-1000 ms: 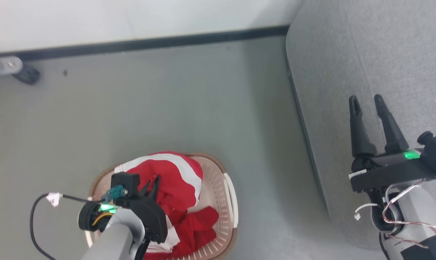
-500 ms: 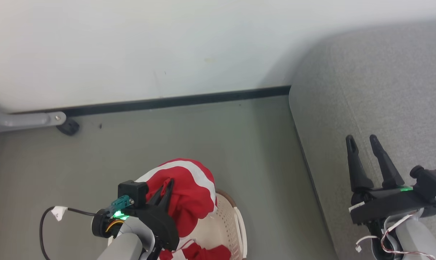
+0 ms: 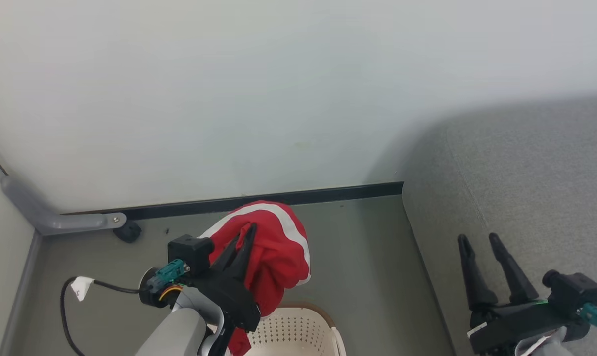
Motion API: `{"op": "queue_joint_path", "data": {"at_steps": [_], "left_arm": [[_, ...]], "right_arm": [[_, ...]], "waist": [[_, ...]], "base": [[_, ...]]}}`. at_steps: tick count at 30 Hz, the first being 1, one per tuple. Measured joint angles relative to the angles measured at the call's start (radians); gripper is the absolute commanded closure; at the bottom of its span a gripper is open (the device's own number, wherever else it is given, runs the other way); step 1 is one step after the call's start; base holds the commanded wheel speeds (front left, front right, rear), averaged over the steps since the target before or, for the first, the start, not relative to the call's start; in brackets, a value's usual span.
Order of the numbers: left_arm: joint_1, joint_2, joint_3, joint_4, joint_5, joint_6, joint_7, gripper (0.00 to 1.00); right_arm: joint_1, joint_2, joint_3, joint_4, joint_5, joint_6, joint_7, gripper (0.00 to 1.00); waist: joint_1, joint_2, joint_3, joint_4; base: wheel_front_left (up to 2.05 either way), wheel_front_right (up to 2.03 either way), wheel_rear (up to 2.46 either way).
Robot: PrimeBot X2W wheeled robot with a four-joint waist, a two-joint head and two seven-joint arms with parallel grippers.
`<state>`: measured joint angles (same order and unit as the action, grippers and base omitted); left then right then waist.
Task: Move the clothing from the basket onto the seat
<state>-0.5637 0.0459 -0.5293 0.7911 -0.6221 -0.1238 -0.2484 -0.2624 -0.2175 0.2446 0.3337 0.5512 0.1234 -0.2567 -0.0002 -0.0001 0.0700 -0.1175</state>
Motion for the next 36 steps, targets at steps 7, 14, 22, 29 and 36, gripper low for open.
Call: {"op": "queue_joint_path", "data": {"at_steps": [7,14,22,29,36], "left_arm": [[0.011,0.027,0.002,-0.106,0.012,-0.001,0.000,1.00],[0.024,0.040,0.002,-0.183,0.017,0.000,0.000,1.00],[0.024,0.033,-0.018,-0.242,0.033,0.011,0.000,1.00],[0.021,0.031,-0.027,-0.288,0.037,0.018,0.011,1.00],[0.007,0.023,-0.038,-0.328,0.053,0.027,0.036,1.00]], "right_arm": [[0.049,-0.019,0.107,-0.025,0.012,0.000,0.000,0.00],[0.050,-0.036,0.143,-0.041,0.013,0.000,0.000,0.00],[0.046,-0.059,0.231,-0.052,0.008,0.000,0.000,0.00],[-0.023,-0.065,0.338,-0.060,-0.024,0.000,0.000,0.00],[-0.097,-0.071,0.405,0.014,-0.049,0.000,0.010,0.00]], "waist": [[0.0000,0.0000,-0.057,0.010],[0.0001,0.0001,-0.074,0.019],[0.0001,0.0002,-0.079,0.037],[0.0002,0.0001,-0.077,0.049],[0.0003,0.0002,-0.070,0.079]], "base": [[0.00,0.00,0.00],[0.00,0.00,0.00],[0.00,0.00,0.00],[0.00,0.00,0.00],[0.00,0.00,0.00]]}}
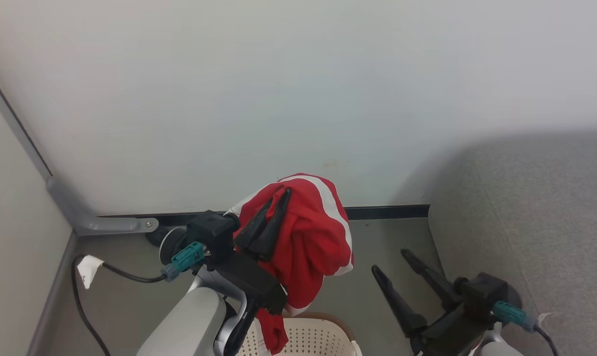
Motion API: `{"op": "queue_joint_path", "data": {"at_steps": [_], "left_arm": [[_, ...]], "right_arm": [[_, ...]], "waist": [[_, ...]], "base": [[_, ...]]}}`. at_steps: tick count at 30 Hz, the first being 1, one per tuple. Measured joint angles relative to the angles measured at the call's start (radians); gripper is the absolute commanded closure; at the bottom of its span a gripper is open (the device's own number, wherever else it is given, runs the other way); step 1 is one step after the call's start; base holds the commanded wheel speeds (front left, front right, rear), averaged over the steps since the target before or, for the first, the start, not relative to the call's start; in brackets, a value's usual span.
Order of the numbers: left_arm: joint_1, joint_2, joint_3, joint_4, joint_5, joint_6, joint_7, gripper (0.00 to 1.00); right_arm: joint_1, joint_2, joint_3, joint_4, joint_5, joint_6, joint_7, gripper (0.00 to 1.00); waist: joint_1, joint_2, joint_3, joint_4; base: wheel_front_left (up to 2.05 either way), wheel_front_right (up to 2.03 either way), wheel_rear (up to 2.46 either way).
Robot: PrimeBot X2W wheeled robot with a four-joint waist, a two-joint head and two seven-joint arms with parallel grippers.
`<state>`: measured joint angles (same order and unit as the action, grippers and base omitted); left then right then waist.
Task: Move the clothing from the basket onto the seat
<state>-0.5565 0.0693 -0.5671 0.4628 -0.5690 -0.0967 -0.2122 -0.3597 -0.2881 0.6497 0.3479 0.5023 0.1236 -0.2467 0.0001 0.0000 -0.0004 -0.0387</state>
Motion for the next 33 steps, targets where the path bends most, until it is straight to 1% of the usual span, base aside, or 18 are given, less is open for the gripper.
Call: {"op": "queue_joint_path", "data": {"at_steps": [7,12,19,29,33], "left_arm": [[-0.037,-0.010,-0.021,-0.006,0.000,0.001,0.026,1.00],[-0.040,-0.010,-0.026,-0.016,0.000,0.009,0.036,1.00],[-0.056,-0.018,-0.067,-0.028,0.000,0.008,0.063,1.00],[-0.056,-0.023,-0.136,-0.057,-0.002,0.007,0.089,1.00],[-0.056,-0.023,-0.159,-0.068,-0.003,0.000,0.097,1.00]], "right_arm": [[-0.063,0.008,0.132,0.023,0.000,0.000,0.001,0.00],[-0.124,0.038,0.194,0.064,0.009,0.000,0.000,0.00],[-0.172,0.061,0.218,0.151,0.025,0.000,0.000,0.00],[-0.264,0.103,0.313,0.269,0.054,0.000,-0.001,0.00],[-0.295,0.123,0.327,0.323,0.058,0.000,-0.001,0.00]], "waist": [[0.0000,0.0000,0.005,0.031],[0.0000,0.0000,0.009,0.044],[0.0000,0.0000,0.009,0.064],[0.0000,0.0000,0.004,0.105],[0.0000,0.0000,0.004,0.120]], "base": [[0.00,0.00,0.00],[0.00,0.00,0.00],[0.00,0.00,0.00],[0.00,0.00,0.00],[0.00,0.00,0.00]]}}
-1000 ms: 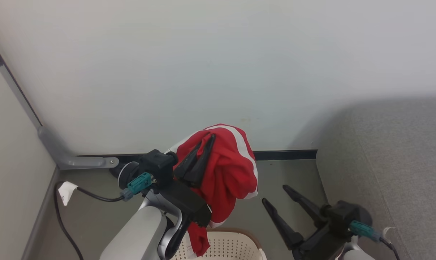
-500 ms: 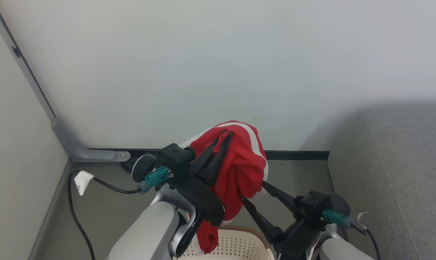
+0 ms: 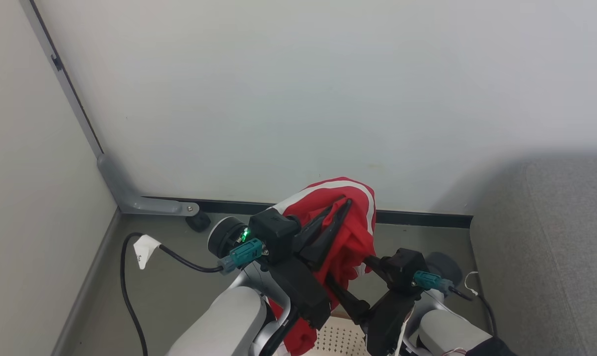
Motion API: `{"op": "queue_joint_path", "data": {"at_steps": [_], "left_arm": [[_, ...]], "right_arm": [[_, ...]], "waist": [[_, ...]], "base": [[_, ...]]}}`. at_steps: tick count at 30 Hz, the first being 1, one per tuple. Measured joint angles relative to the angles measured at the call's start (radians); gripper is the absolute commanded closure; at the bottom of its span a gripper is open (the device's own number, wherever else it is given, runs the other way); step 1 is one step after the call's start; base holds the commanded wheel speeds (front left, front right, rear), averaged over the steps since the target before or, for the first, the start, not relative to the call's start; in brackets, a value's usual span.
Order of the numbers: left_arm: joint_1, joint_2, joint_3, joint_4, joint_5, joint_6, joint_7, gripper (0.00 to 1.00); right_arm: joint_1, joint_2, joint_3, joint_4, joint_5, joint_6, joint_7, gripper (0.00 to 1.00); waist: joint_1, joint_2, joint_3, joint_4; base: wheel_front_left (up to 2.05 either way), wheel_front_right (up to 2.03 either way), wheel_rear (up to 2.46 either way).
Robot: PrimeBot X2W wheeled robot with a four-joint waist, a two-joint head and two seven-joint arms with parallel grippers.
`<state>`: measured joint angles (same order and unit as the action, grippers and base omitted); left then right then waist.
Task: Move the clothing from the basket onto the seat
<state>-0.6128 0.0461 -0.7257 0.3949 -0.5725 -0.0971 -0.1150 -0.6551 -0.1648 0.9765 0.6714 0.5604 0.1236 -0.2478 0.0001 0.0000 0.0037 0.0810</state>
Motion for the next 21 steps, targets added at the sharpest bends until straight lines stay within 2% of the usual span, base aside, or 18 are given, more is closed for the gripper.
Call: {"op": "queue_joint_path", "data": {"at_steps": [1,2,3,4,15,21], "left_arm": [[0.000,0.000,-0.001,-0.003,-0.003,0.000,0.000,1.00],[0.000,0.000,-0.001,-0.005,-0.006,0.000,0.000,1.00],[0.000,0.001,-0.002,-0.007,-0.007,0.000,0.000,1.00],[0.000,0.000,-0.003,-0.009,-0.007,0.000,0.002,1.00],[0.000,0.000,0.005,-0.007,-0.040,0.019,0.007,1.00],[0.003,0.000,0.013,0.008,-0.047,0.028,0.008,1.00]], "right_arm": [[-0.008,0.005,0.007,0.013,0.000,0.000,0.000,0.00],[-0.015,0.010,0.012,0.023,0.002,0.000,0.000,0.24],[-0.021,0.015,0.015,0.031,0.004,0.000,0.000,0.72],[-0.027,0.019,0.019,0.042,0.005,0.000,0.000,1.00],[-0.034,0.021,0.024,0.087,0.038,0.000,-0.001,1.00],[-0.029,0.002,-0.029,0.070,0.075,0.000,-0.001,1.00]], "waist": [[0.0000,0.0000,0.000,0.003],[0.0000,0.0000,0.000,0.005],[0.0000,0.0000,0.001,0.006],[0.0000,0.0000,0.001,0.007],[0.0000,0.0000,0.004,0.005],[0.0000,0.0000,0.004,-0.007]], "base": [[0.00,0.00,0.00],[0.00,0.00,0.00],[0.00,0.00,0.00],[0.00,0.00,0.00],[0.00,0.00,0.00],[0.00,0.00,0.00]]}}
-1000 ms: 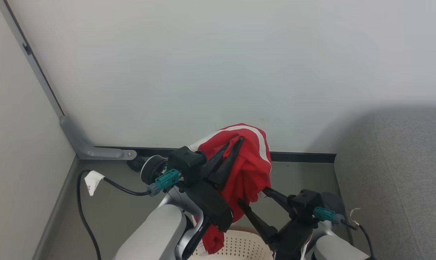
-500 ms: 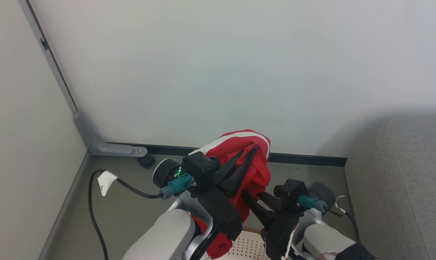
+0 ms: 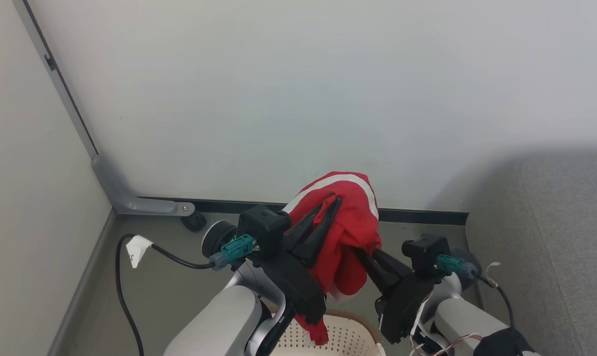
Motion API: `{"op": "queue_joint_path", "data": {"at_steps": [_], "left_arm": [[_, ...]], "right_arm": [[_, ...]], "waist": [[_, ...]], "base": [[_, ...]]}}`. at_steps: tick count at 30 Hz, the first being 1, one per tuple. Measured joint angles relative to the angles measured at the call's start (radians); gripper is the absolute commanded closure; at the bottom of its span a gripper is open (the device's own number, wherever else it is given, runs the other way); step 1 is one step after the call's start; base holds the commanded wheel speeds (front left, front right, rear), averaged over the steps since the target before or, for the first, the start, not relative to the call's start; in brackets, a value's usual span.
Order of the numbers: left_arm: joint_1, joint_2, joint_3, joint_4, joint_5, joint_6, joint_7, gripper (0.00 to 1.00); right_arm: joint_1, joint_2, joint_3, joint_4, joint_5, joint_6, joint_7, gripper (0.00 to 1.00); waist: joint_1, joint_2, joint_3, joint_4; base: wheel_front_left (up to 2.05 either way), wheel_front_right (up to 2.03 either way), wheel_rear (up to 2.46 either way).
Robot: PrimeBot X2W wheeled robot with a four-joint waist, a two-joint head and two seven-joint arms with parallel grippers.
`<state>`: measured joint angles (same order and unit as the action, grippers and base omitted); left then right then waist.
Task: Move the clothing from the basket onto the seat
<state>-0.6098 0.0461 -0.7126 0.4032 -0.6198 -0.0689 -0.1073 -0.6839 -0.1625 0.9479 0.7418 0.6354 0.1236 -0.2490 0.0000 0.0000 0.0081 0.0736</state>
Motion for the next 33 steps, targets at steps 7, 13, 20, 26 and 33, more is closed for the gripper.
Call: {"op": "queue_joint_path", "data": {"at_steps": [7,13,20,26,33], "left_arm": [[0.015,0.011,0.016,0.002,-0.003,0.018,0.000,0.94],[0.041,0.024,0.017,-0.005,-0.012,0.016,0.000,0.00],[0.074,0.046,0.016,-0.021,-0.012,0.016,0.000,0.00],[0.086,0.056,-0.009,-0.050,-0.007,0.015,0.000,0.00],[0.101,0.089,-0.014,-0.080,0.002,0.007,-0.001,0.00]], "right_arm": [[0.041,-0.048,-0.063,-0.057,0.017,0.000,0.000,1.00],[0.065,-0.068,-0.119,-0.105,0.018,0.000,0.000,1.00],[0.084,-0.110,-0.189,-0.159,0.016,0.000,0.000,1.00],[0.112,-0.170,-0.247,-0.208,0.002,-0.010,0.000,1.00],[0.153,-0.217,-0.313,-0.267,-0.016,-0.035,0.000,1.00]], "waist": [[-0.0002,0.0000,-0.001,-0.022],[-0.0002,0.0001,-0.003,-0.056],[-0.0001,0.0000,-0.008,-0.107],[-0.0001,0.0000,-0.012,-0.156],[-0.0001,0.0000,-0.012,-0.221]], "base": [[0.00,0.00,0.00],[0.00,0.00,0.00],[0.00,0.00,0.00],[0.00,0.00,0.00],[0.00,0.00,0.00]]}}
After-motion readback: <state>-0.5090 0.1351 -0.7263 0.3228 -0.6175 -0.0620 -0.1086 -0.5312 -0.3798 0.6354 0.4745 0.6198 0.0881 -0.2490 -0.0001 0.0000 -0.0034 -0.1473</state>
